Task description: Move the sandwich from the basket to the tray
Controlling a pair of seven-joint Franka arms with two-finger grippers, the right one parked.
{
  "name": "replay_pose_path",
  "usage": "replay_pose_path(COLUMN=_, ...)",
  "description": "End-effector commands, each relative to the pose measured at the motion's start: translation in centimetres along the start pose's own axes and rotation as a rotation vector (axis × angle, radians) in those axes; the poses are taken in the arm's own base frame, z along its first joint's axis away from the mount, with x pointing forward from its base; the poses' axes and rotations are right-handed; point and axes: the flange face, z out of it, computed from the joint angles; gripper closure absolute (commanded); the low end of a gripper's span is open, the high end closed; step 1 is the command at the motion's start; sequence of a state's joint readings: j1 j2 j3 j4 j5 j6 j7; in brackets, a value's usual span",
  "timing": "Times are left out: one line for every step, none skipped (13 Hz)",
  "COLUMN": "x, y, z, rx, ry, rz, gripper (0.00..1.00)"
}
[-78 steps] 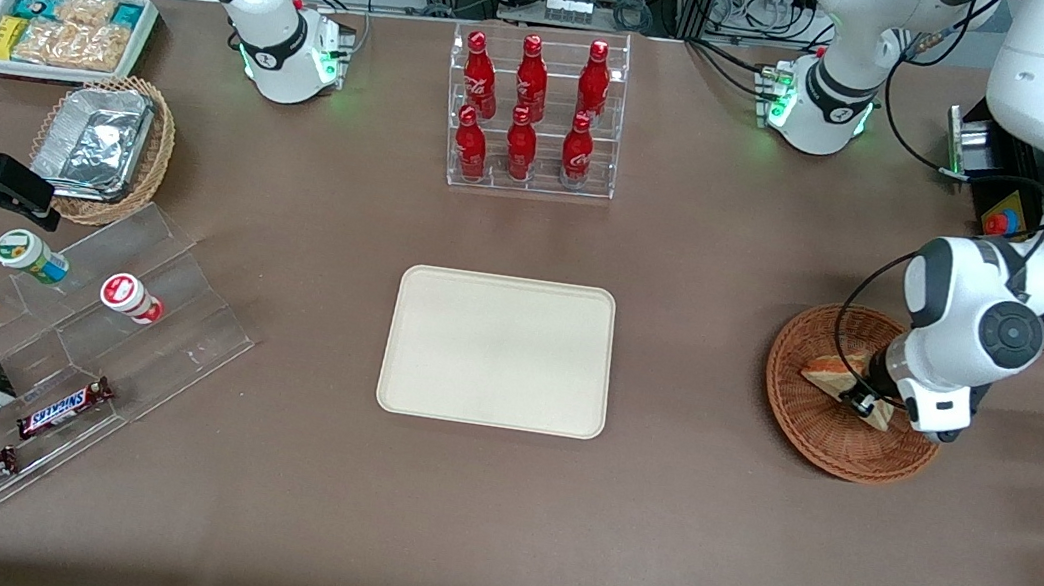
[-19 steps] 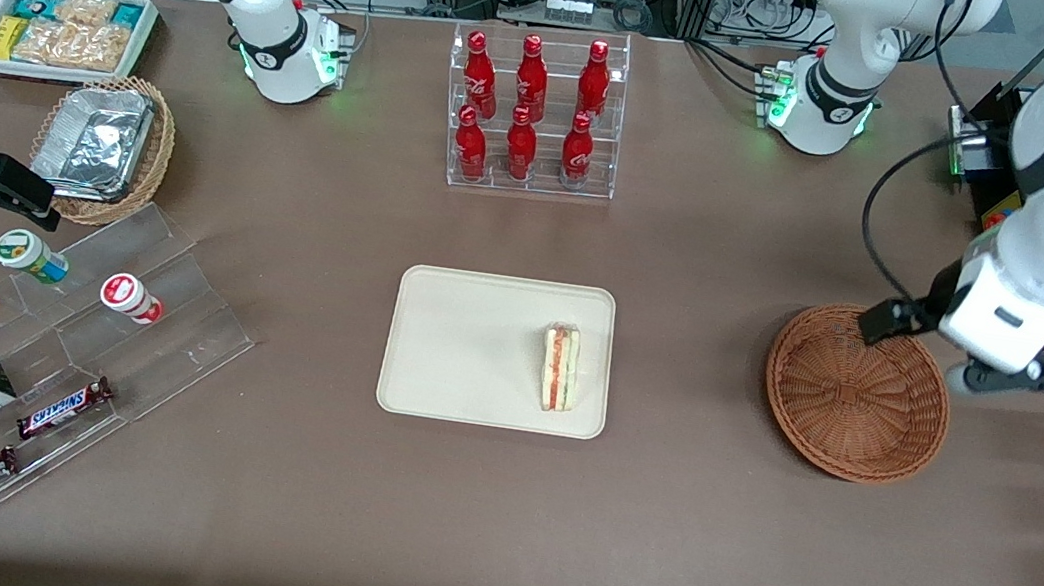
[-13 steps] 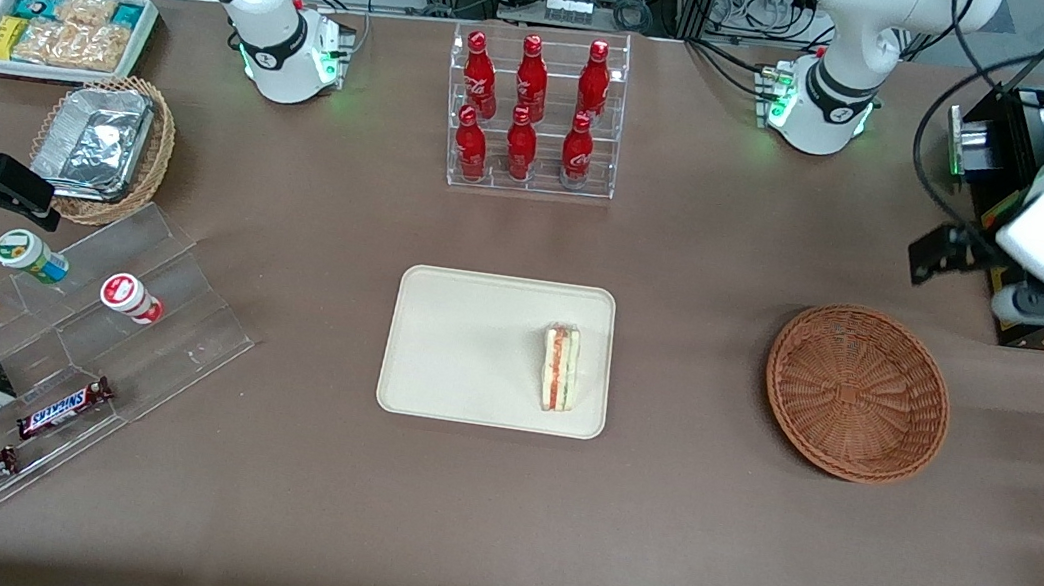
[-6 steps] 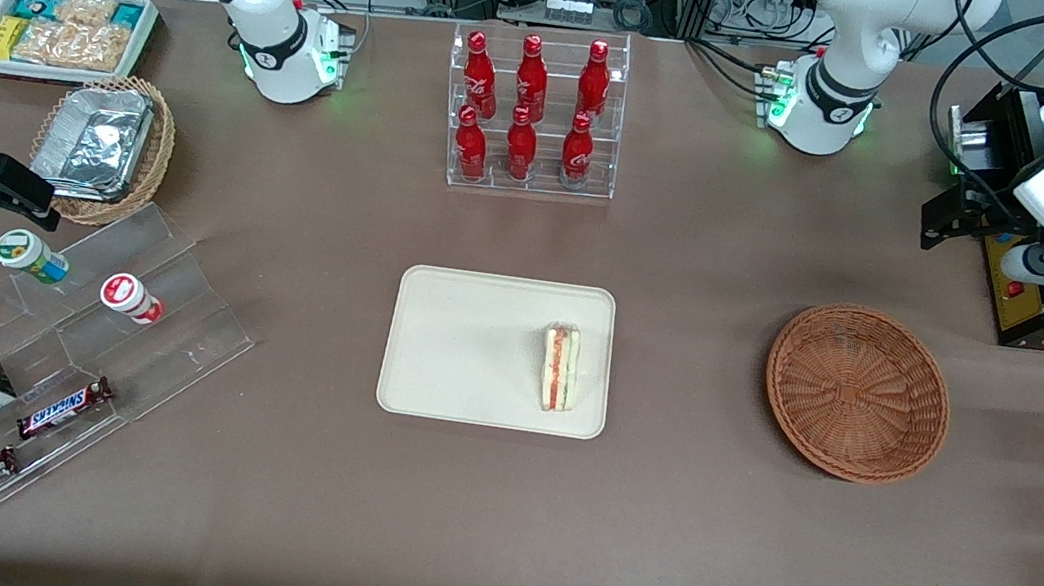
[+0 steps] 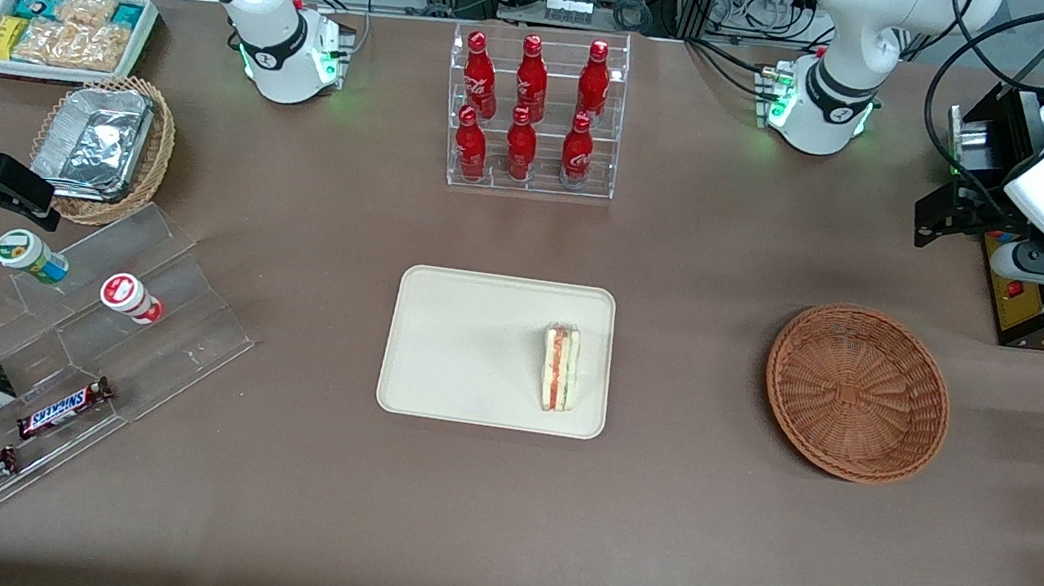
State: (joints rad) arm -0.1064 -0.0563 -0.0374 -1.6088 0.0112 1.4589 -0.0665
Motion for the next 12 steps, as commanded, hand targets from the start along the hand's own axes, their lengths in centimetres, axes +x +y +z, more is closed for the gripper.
replay_pose_path(x=-0.12, y=0.09, z=-0.25, rx=0.006, ry=-0.004, rz=0.009, gripper=0.00)
replay_pose_path(x=0.04, y=-0.08, z=-0.25, rx=0.006, ry=0.003, rz=0.006, gripper=0.00)
replay_pose_path(x=0.09, y=-0.07, z=-0.36, rx=0.006, ry=0.010, rz=0.009, gripper=0.00)
replay_pose_path(x=0.12, y=-0.09, z=-0.43, rx=0.007, ry=0.017, rz=0.009, gripper=0.00)
replay_pose_path(x=0.13, y=-0.03, z=-0.45, rx=0.009, ry=0.019, rz=0.011, gripper=0.00)
replay_pose_path(x=0.15, y=0.00, z=-0.47, rx=0.013, ry=0.021, rz=0.012, gripper=0.00)
replay_pose_path(x=0.28, y=-0.07, z=-0.58, rx=0.020, ry=0.034, rz=0.009, gripper=0.00)
replay_pose_path(x=0.52, y=-0.11, z=-0.54, rx=0.024, ry=0.043, rz=0.009, gripper=0.00)
replay_pose_path(x=0.68, y=-0.09, z=-0.61, rx=0.023, ry=0.057, rz=0.009, gripper=0.00)
replay_pose_path(x=0.69, y=-0.07, z=-0.62, rx=0.022, ry=0.058, rz=0.010, gripper=0.00)
replay_pose_path(x=0.70, y=-0.09, z=-0.63, rx=0.023, ry=0.058, rz=0.009, gripper=0.00)
replay_pose_path(x=0.70, y=-0.09, z=-0.63, rx=0.023, ry=0.058, rz=0.009, gripper=0.00)
